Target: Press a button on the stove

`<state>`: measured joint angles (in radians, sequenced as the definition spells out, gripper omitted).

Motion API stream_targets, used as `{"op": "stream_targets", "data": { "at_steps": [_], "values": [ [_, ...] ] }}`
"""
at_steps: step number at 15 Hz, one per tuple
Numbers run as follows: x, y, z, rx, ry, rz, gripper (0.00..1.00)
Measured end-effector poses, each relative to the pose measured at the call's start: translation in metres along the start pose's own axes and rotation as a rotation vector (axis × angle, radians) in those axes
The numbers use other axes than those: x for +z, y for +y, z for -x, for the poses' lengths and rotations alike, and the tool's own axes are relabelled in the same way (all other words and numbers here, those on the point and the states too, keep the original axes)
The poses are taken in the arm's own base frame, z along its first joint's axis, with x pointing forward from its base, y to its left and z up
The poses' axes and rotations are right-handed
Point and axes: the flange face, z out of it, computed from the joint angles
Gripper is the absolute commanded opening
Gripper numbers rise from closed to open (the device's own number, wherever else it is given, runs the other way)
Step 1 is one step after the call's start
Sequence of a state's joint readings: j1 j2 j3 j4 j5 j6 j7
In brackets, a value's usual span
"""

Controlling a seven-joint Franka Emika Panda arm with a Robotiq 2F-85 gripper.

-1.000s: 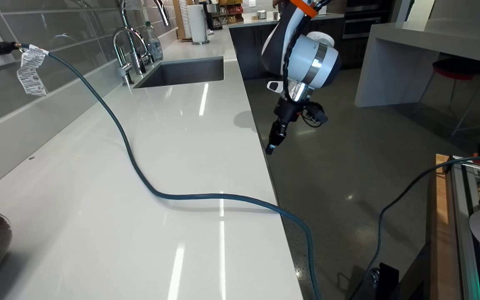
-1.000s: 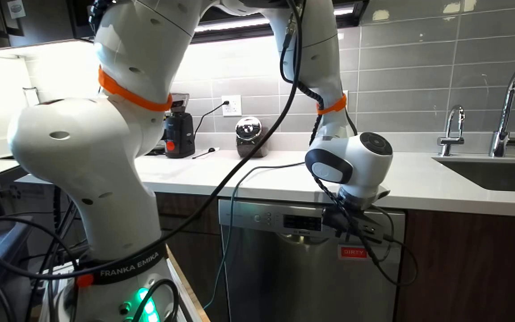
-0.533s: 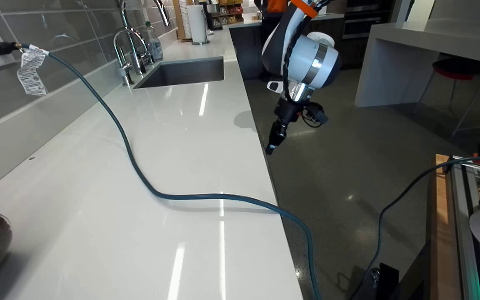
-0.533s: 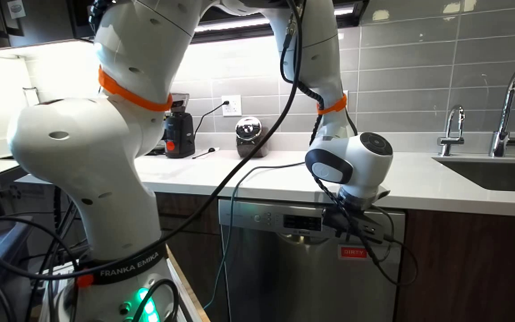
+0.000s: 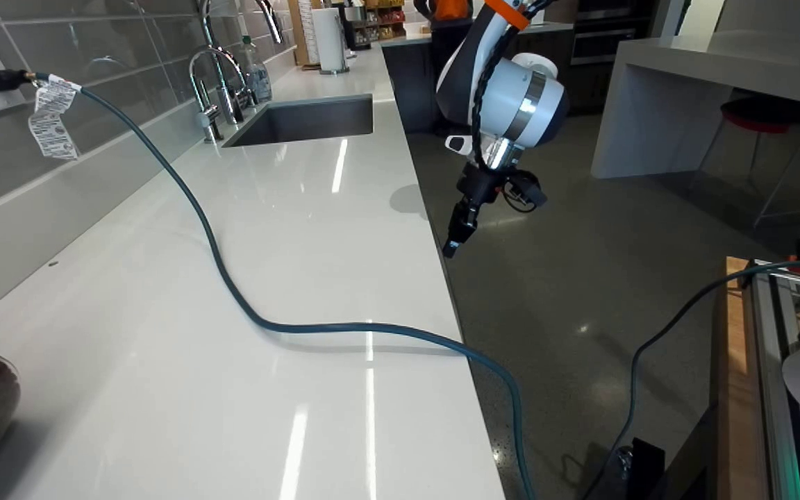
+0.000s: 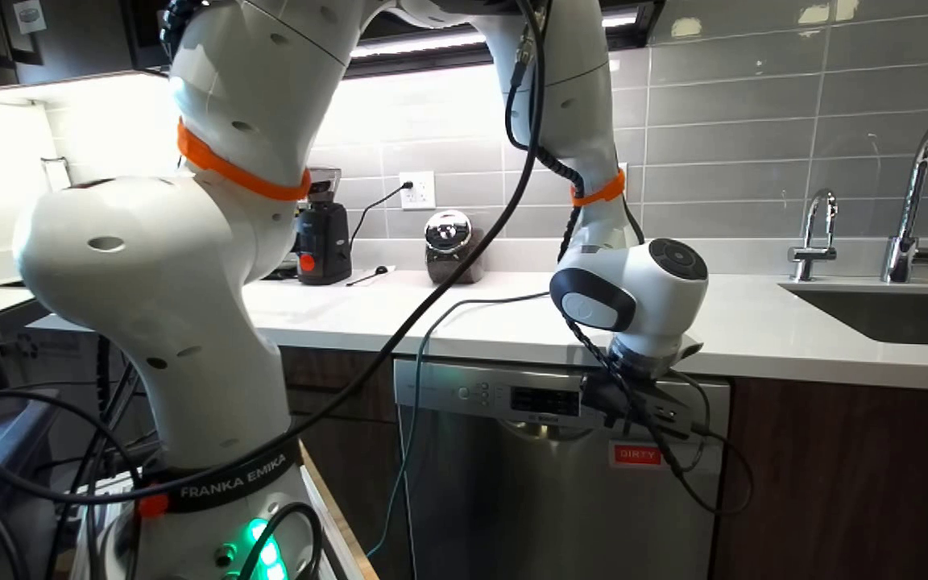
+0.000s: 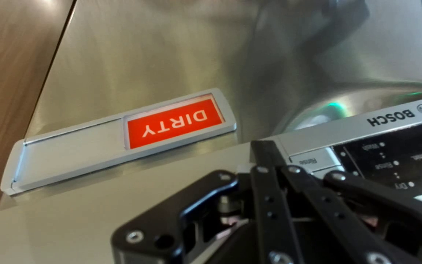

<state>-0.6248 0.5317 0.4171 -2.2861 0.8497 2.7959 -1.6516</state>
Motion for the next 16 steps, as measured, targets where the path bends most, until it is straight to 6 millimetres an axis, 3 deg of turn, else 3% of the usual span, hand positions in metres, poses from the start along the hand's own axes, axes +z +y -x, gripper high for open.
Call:
{"op": "stream_targets", "data": {
  "at_steps": [12,13,14,16],
  "values": [
    [-0.0019,0.0010,-0.0006,-0.012,-0.007,0.007,0.00],
    [-0.0027,0.0013,-0.0009,-0.012,-0.007,0.008,0.10],
    [-0.0036,0.0017,-0.0013,-0.013,-0.006,0.010,0.27],
    [-0.0057,0.0021,-0.0021,-0.015,-0.006,0.014,0.40]
  ]
}}
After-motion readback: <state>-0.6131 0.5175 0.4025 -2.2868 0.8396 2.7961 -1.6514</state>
